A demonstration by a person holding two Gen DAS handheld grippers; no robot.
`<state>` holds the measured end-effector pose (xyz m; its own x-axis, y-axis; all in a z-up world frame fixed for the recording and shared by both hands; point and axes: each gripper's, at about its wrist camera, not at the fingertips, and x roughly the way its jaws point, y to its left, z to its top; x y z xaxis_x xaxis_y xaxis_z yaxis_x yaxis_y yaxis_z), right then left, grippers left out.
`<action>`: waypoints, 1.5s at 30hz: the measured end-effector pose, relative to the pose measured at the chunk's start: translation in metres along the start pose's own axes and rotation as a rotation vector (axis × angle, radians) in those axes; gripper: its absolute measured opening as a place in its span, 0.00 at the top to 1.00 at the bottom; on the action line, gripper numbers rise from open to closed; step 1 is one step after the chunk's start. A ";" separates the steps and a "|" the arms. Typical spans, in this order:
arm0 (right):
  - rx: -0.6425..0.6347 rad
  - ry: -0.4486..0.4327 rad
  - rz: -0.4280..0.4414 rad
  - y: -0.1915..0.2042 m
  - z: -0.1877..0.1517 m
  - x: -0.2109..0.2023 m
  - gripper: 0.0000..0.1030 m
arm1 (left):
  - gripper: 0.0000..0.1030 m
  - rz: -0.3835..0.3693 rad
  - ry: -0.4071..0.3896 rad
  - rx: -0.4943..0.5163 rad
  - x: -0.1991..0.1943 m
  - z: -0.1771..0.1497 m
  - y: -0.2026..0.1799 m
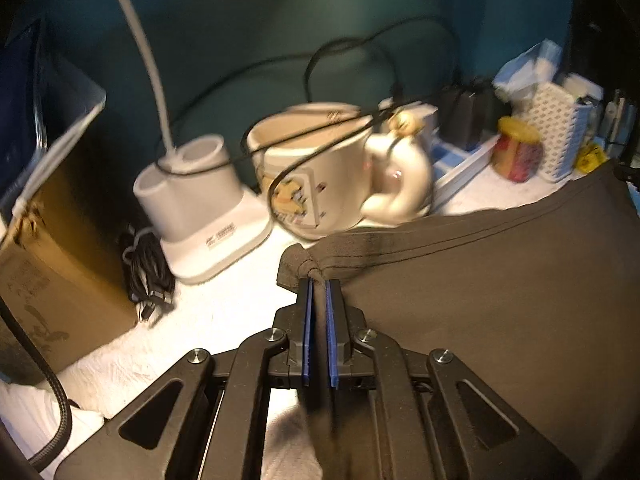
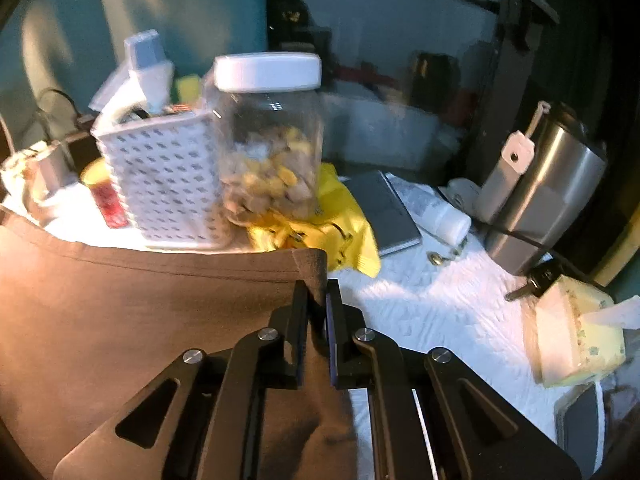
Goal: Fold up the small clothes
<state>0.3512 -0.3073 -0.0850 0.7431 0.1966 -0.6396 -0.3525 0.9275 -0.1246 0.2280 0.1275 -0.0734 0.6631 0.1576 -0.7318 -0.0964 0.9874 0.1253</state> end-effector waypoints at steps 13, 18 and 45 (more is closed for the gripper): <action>0.042 0.033 -0.080 -0.020 -0.010 -0.019 0.93 | 0.94 -0.006 0.045 -0.097 -0.015 -0.014 0.024; 0.060 0.027 -0.081 -0.026 -0.019 -0.041 0.93 | 0.93 -0.021 0.042 -0.128 -0.035 -0.029 0.025; 0.205 0.063 -0.072 -0.057 -0.140 -0.159 0.68 | 0.63 -0.141 0.032 -0.208 -0.135 -0.125 0.002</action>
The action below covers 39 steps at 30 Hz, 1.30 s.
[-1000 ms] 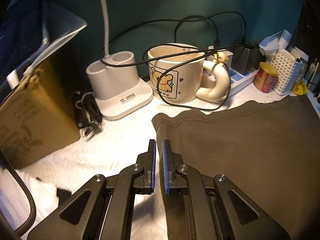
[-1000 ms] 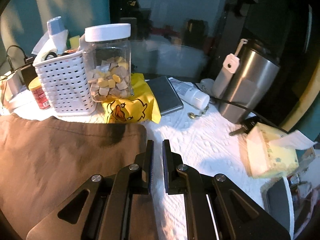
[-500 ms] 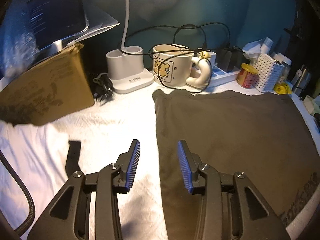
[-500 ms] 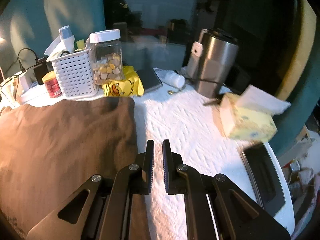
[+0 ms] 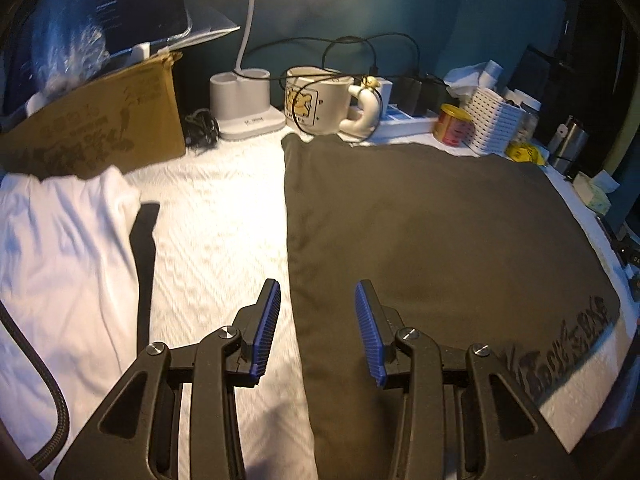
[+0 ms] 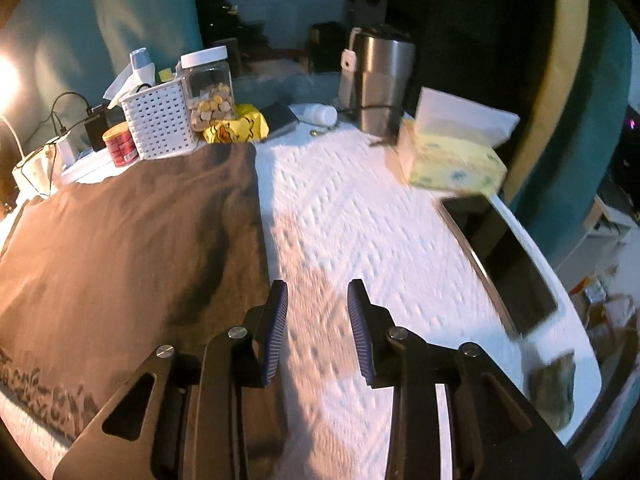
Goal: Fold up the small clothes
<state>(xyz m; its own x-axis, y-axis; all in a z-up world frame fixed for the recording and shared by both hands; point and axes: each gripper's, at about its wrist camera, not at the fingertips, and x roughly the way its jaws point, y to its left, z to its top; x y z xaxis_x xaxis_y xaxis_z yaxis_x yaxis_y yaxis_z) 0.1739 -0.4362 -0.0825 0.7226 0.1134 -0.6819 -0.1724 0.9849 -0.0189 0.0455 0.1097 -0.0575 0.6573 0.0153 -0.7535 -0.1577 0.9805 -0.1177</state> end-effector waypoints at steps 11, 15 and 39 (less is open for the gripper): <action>0.033 0.025 0.004 0.000 -0.042 -0.027 0.67 | 0.63 -0.023 0.024 -0.013 -0.022 -0.036 0.004; 0.039 0.025 0.006 0.002 -0.050 -0.036 0.67 | 0.62 -0.034 0.026 0.000 -0.029 -0.046 0.002; 0.117 0.061 0.164 0.023 -0.092 -0.040 0.52 | 0.29 -0.116 0.052 0.001 -0.023 -0.082 -0.016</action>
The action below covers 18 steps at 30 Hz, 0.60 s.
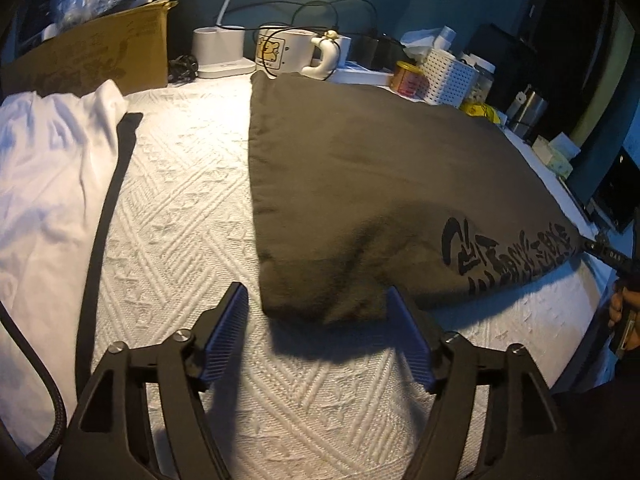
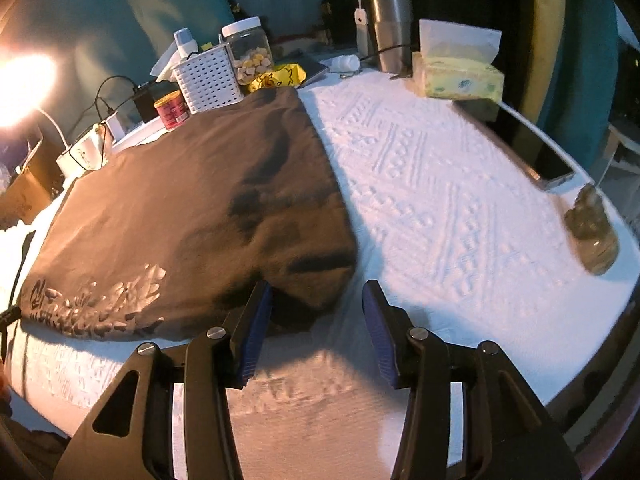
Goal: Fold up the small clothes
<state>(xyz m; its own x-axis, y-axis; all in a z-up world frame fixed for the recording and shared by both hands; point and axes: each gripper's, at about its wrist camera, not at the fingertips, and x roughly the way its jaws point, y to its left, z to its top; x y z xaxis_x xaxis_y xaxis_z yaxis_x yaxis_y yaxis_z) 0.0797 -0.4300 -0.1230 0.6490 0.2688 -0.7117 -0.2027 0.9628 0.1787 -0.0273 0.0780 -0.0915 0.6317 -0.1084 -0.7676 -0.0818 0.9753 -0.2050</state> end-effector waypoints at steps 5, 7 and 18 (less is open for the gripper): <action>0.040 -0.036 0.053 0.005 -0.002 0.006 0.59 | 0.33 0.020 -0.005 -0.013 0.001 0.000 -0.002; 0.042 -0.029 0.102 0.007 -0.002 0.010 0.83 | 0.62 0.042 -0.001 0.002 0.000 -0.002 -0.004; -0.064 -0.047 0.050 0.007 0.003 -0.005 0.92 | 0.90 -0.004 0.045 -0.016 -0.016 -0.010 -0.019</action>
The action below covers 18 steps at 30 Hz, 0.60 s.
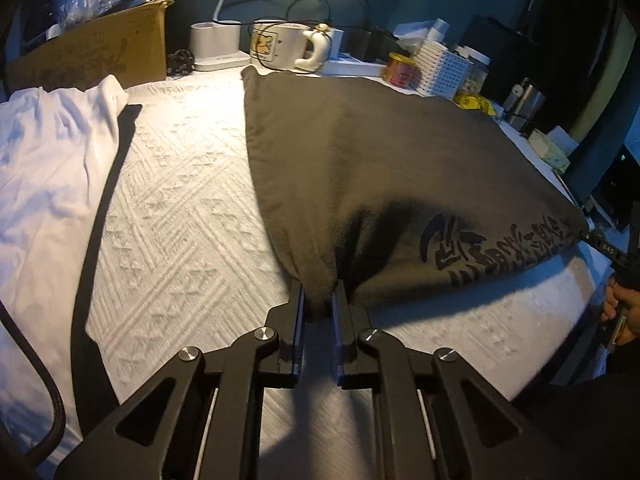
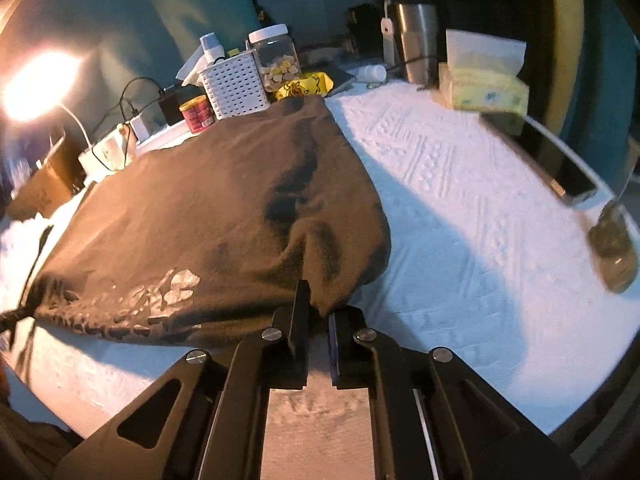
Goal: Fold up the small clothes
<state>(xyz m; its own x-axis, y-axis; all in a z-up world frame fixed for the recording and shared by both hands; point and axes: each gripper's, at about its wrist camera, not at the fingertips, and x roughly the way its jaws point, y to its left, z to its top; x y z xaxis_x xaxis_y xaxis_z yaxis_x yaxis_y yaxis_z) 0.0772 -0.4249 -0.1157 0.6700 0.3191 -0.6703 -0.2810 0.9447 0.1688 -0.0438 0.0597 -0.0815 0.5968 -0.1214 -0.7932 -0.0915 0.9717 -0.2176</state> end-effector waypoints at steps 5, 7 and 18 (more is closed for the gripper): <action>-0.012 -0.012 -0.031 -0.009 -0.002 -0.015 0.92 | 0.90 -0.027 0.020 0.012 -0.008 -0.005 -0.010; -0.015 -0.015 -0.046 -0.011 -0.004 -0.021 0.93 | 0.90 -0.032 0.028 0.022 -0.009 -0.007 -0.014; -0.001 0.005 -0.099 -0.024 -0.035 -0.032 0.92 | 0.87 -0.052 0.116 0.035 -0.001 -0.020 -0.019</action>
<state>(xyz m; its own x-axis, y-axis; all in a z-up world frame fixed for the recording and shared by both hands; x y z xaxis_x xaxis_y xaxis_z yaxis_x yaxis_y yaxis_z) 0.0386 -0.4608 -0.1234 0.6907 0.2239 -0.6876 -0.2145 0.9715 0.1009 -0.0588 0.0372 -0.0884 0.5036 -0.1924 -0.8422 -0.0339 0.9697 -0.2418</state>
